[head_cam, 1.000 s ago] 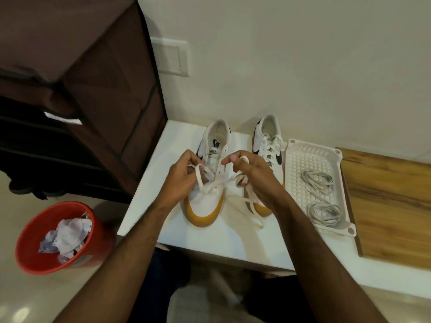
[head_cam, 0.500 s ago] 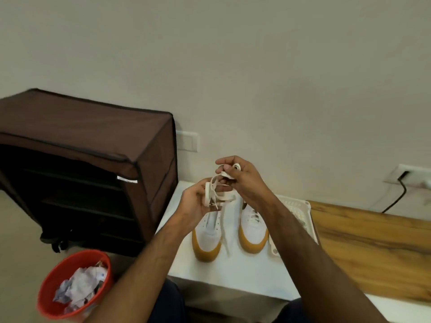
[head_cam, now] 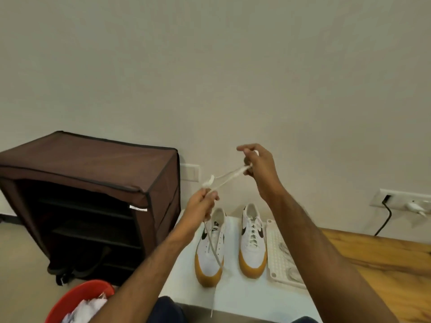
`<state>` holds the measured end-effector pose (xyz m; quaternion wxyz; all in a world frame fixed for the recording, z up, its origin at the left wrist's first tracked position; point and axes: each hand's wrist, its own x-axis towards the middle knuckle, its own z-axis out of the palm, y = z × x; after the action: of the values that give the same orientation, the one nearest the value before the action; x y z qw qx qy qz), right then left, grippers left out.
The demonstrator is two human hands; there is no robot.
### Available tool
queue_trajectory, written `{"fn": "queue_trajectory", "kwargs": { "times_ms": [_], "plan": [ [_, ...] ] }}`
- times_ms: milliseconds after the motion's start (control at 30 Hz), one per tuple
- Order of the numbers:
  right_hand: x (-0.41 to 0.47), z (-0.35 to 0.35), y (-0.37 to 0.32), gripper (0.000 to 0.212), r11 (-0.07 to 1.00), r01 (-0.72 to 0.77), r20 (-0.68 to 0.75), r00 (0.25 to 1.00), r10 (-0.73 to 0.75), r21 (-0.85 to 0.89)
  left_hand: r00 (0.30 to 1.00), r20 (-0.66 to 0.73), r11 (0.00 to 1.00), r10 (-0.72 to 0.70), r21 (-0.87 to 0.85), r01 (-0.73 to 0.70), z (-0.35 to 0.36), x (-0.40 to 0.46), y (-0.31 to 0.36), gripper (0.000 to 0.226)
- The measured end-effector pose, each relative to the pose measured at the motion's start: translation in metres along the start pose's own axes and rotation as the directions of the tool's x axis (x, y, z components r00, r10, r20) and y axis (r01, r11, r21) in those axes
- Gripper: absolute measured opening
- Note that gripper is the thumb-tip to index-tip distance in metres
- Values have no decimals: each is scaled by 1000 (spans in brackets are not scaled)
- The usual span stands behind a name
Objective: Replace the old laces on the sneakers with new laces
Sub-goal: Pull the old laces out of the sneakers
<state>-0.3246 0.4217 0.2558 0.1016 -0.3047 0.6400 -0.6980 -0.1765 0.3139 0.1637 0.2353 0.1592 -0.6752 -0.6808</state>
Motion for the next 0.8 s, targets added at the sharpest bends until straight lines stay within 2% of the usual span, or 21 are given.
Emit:
{"fn": "queue_trajectory", "kwargs": {
  "times_ms": [33,67,100,133,200,233,267,333,367,433,500,567,600,633,700,733,800],
  "plan": [
    [-6,-6,7,20,995,-16,-16,1000,15,-95,999,-43,998,26,-53,-28,-6,4,13,18],
    [-14,-10,16,17,991,-78,18,997,81,-112,996,-71,994,50,-96,-57,-10,10,25,16],
    [-25,-12,24,18,985,-143,112,982,153,-91,994,-84,988,74,-130,-85,-12,15,38,14],
    [-37,-11,32,28,980,-182,237,952,195,-76,992,-82,982,96,-154,-108,-12,19,51,14],
    [-56,-1,42,55,976,-161,453,866,210,-146,991,-34,971,129,-196,-134,-2,23,73,13],
    [-63,9,45,60,972,-123,526,823,213,-200,990,-10,966,143,-216,-142,5,24,81,13],
    [-70,19,47,56,964,-94,569,792,223,-247,988,1,960,154,-235,-150,10,25,86,13],
    [-75,38,49,30,934,-32,601,757,256,-357,984,-38,944,176,-277,-180,14,27,94,14],
    [-74,41,50,25,911,11,609,747,265,-411,980,-82,937,182,-287,-198,11,29,99,14],
    [-68,39,53,36,862,76,611,737,289,-500,961,-199,930,194,-275,-244,-7,35,106,12],
    [-60,27,49,41,814,141,586,763,273,-563,923,-329,930,201,-231,-285,-36,41,108,14],
    [-51,14,35,41,795,201,549,814,189,-572,880,-418,958,225,-68,-277,-69,43,97,20],
    [-47,10,25,40,813,221,538,833,130,-538,878,-416,971,235,61,-231,-82,40,87,24],
    [-42,9,16,39,837,237,540,838,81,-493,904,-363,969,225,177,-170,-92,37,76,29],
    [-33,12,-2,37,893,220,564,824,45,-392,987,-86,958,132,265,-105,-100,27,52,49],
    [-29,16,-8,35,922,182,573,818,50,-341,991,97,972,97,203,-115,-98,19,44,65],
    [-22,30,-22,26,964,110,586,809,53,-240,928,353,991,123,1,-132,-85,9,38,92]
  ]
}}
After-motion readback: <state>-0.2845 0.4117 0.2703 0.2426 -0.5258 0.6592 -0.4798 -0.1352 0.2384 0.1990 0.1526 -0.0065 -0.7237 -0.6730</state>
